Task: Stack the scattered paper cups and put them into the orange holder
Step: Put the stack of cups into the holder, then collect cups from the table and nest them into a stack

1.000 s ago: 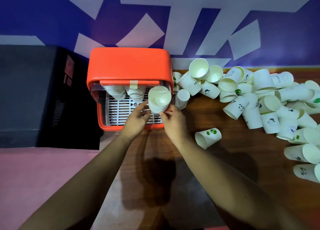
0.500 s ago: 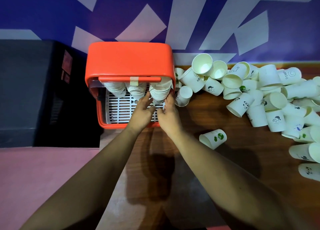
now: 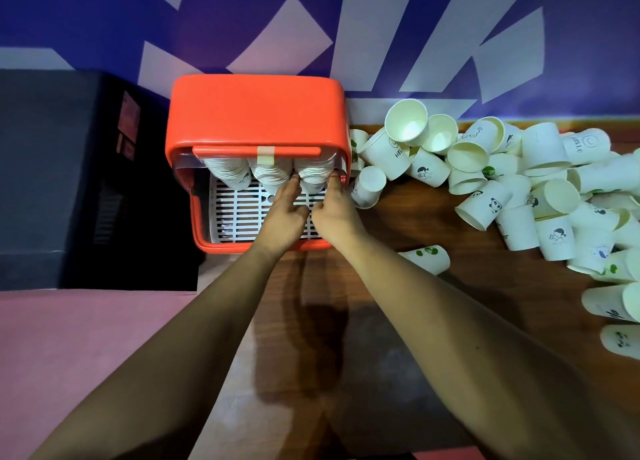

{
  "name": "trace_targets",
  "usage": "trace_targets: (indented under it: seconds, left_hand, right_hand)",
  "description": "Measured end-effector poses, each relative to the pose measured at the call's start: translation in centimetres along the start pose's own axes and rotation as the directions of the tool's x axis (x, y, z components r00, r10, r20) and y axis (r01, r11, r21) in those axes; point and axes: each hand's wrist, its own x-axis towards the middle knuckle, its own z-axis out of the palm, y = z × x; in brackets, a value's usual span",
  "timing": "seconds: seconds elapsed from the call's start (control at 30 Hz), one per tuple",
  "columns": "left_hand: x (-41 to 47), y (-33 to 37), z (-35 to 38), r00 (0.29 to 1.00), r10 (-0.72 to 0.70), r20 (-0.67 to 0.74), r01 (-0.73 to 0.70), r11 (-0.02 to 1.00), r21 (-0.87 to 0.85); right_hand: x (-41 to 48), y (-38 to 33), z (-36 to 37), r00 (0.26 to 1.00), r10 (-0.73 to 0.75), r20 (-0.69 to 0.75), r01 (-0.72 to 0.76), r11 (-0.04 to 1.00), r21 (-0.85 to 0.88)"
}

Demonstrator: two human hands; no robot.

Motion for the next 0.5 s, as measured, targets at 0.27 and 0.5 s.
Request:
trace_targets:
  seconds: [0.27,0.5]
  left_hand:
    - [-2.2,0.3,-0.7,0.991,0.114,-0.072,-0.109,0.992,0.069]
    - [-7.8,2.2,5.0,0.957,0.276,0.087,-0.272,0.961,-0.055]
  right_hand:
    - [-4.8,2.5,-4.2,0.986,-0.166,-0.009,0.165,0.986,-0.012]
    - [-7.6,14.2,-10.7,0.941,0.061,-0.333,-0.112,0.984,-0.137]
